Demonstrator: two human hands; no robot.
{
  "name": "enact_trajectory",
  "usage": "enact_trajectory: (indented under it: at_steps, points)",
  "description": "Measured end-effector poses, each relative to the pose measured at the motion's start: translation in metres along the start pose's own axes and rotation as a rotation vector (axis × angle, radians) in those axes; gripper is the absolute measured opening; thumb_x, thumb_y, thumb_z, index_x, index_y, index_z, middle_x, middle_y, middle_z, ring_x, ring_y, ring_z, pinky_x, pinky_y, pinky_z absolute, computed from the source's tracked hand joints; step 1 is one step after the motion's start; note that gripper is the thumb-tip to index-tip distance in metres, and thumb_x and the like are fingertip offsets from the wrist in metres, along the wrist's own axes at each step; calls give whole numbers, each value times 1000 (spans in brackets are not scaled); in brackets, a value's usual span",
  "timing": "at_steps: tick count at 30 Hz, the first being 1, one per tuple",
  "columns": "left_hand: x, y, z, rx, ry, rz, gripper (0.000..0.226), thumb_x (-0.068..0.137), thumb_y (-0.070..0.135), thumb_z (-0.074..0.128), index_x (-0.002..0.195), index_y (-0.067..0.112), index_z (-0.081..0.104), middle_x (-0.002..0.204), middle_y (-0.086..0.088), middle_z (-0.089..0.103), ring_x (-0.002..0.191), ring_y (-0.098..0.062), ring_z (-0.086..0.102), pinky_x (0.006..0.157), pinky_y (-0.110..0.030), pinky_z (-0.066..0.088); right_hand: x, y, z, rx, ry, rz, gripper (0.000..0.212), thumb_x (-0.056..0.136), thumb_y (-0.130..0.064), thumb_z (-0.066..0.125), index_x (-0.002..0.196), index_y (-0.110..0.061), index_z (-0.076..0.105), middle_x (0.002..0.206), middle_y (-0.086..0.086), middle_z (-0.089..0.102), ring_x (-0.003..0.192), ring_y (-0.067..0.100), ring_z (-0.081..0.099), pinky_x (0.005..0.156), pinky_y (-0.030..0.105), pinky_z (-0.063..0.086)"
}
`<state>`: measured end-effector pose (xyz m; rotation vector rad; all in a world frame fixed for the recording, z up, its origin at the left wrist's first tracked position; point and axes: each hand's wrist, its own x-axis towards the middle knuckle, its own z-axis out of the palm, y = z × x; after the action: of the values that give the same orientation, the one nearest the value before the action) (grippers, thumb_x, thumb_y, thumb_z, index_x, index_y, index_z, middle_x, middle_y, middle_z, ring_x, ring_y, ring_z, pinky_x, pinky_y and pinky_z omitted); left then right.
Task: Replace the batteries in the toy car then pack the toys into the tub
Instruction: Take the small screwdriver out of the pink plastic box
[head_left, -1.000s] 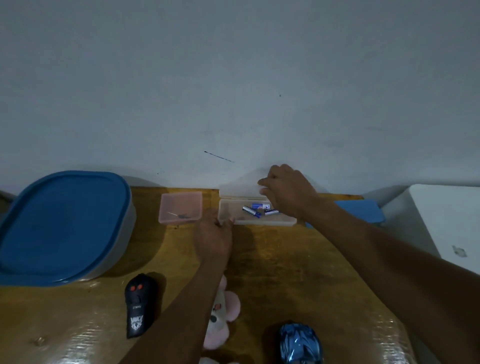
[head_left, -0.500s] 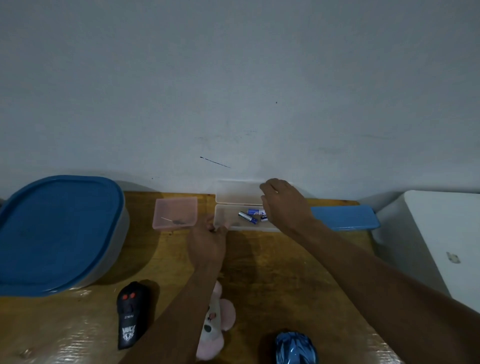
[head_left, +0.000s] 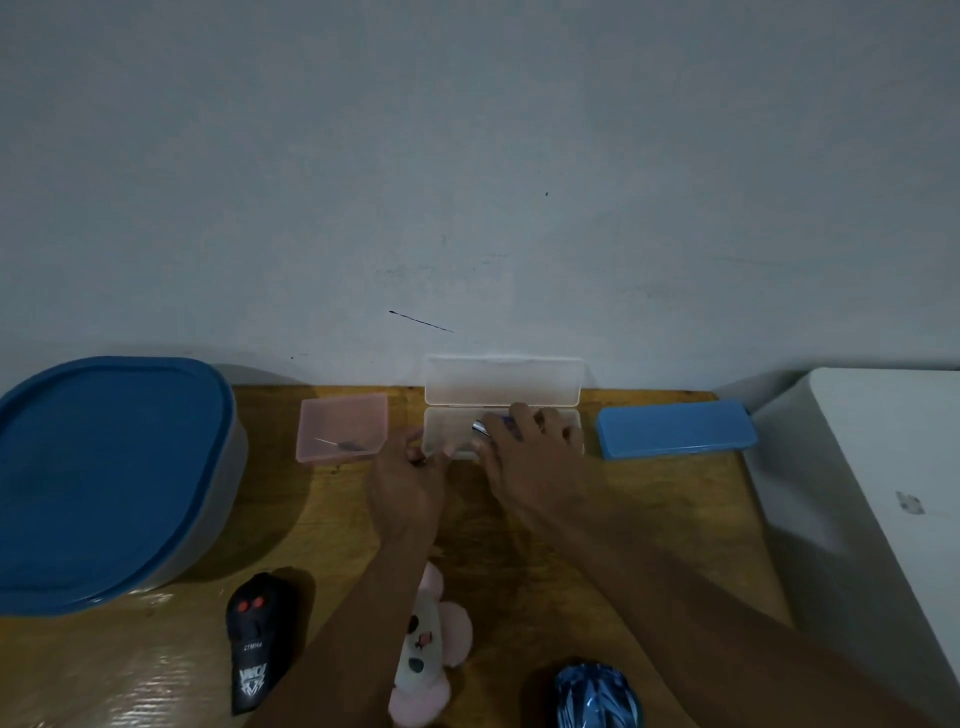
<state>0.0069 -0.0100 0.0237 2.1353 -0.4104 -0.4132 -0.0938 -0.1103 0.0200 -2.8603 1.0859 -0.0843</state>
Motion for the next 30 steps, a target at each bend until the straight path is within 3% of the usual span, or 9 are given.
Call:
enact_trajectory:
  at_steps: [4, 11, 16, 20, 25, 30]
  points:
    - [0, -1, 0, -11, -4, 7, 35, 82, 25, 74, 114, 15, 65, 90, -1, 70, 77, -11, 58, 55, -13, 33, -2, -2, 3, -16, 55, 26, 35, 95, -53, 33, 118, -32, 50, 119, 2, 56, 108, 30, 50, 88, 49, 42]
    - [0, 0, -1, -39, -2, -10, 34, 81, 25, 75, 112, 16, 65, 82, 4, 64, 76, -12, 59, 56, -13, 34, 2, 2, 10, 143, 18, 20, 44, 95, -53, 27, 105, -21, 54, 107, 10, 50, 99, 26, 47, 84, 44, 47]
    - [-1, 2, -1, -44, -5, -12, 35, 82, 26, 75, 113, 13, 64, 83, 4, 64, 77, -12, 59, 54, -12, 32, 7, 0, 15, 185, 92, 32, 39, 91, -50, 41, 97, -15, 58, 101, 11, 51, 94, 25, 48, 79, 39, 49]
    - [-2, 4, -3, -58, -8, -13, 32, 81, 25, 75, 109, 12, 65, 80, 2, 63, 75, -14, 59, 53, -12, 33, 10, 0, 15, 182, 102, -26, 45, 91, -47, 35, 95, -10, 61, 101, 13, 51, 95, 27, 49, 80, 41, 50]
    - [0, 3, -5, -68, -20, -26, 28, 83, 25, 74, 108, 14, 67, 86, -3, 69, 77, -14, 59, 55, -12, 33, 10, 6, 16, 177, 74, -117, 46, 94, -47, 32, 105, -13, 62, 110, 12, 54, 102, 27, 48, 86, 42, 49]
    - [0, 2, -7, -68, -34, -29, 25, 88, 21, 67, 113, 15, 67, 93, -7, 69, 82, -16, 58, 58, -10, 33, 8, 8, 13, 102, 5, -206, 43, 96, -53, 28, 115, -26, 55, 117, 9, 56, 108, 30, 44, 87, 43, 47]
